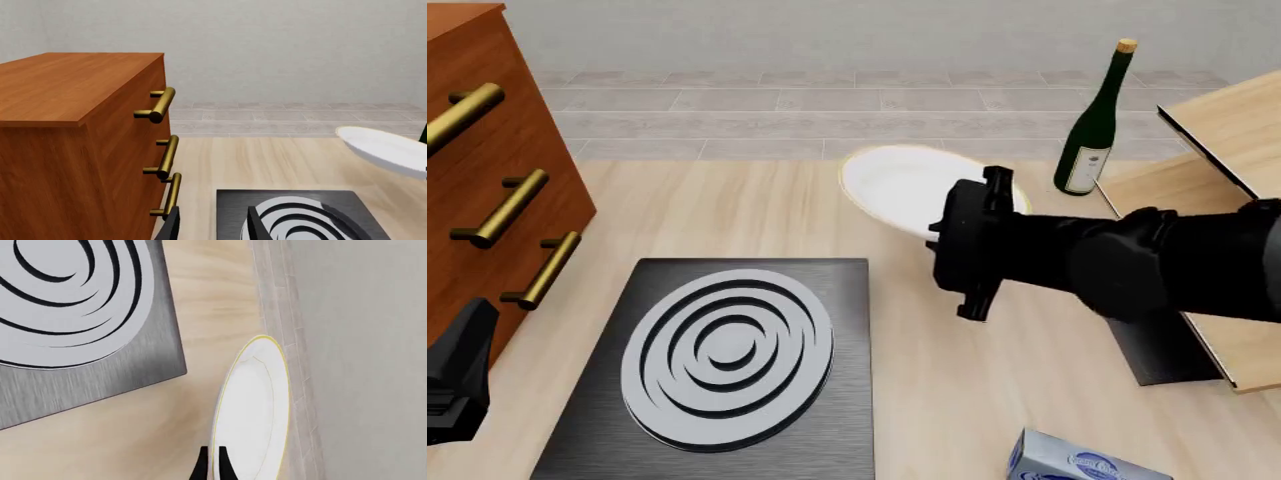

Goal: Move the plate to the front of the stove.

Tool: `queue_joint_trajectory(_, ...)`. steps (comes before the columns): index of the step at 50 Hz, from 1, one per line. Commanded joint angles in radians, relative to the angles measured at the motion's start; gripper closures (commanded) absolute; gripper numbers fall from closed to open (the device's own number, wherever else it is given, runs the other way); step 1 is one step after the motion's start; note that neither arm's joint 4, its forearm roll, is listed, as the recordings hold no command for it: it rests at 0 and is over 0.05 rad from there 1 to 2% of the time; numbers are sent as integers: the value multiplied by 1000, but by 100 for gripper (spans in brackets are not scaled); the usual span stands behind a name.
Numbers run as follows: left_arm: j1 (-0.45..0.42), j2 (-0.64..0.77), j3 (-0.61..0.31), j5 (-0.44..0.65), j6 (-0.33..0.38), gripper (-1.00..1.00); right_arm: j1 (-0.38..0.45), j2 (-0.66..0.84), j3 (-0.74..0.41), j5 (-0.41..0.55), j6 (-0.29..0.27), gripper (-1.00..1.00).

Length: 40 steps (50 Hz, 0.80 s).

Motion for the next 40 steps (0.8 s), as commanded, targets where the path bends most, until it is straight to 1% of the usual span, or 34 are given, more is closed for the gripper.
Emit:
queue_joint_trajectory(1,0,3,1,-3,0,-100,23,64,-88,6,-7,100)
queue_joint_trajectory(11,0,2,1,-2,0,-100,40,143,-169,9,-11,100)
queue_joint_trajectory(26,0,-4,1,4,0,-100,55,258,-293,19,2,100)
queue_joint_trajectory(38,0,-9,2,7,0,-100,73,353,-391,14,-7,100)
queue_joint_trajectory(40,0,-9,2,7,0,-100,81,364,-413,24,3,100)
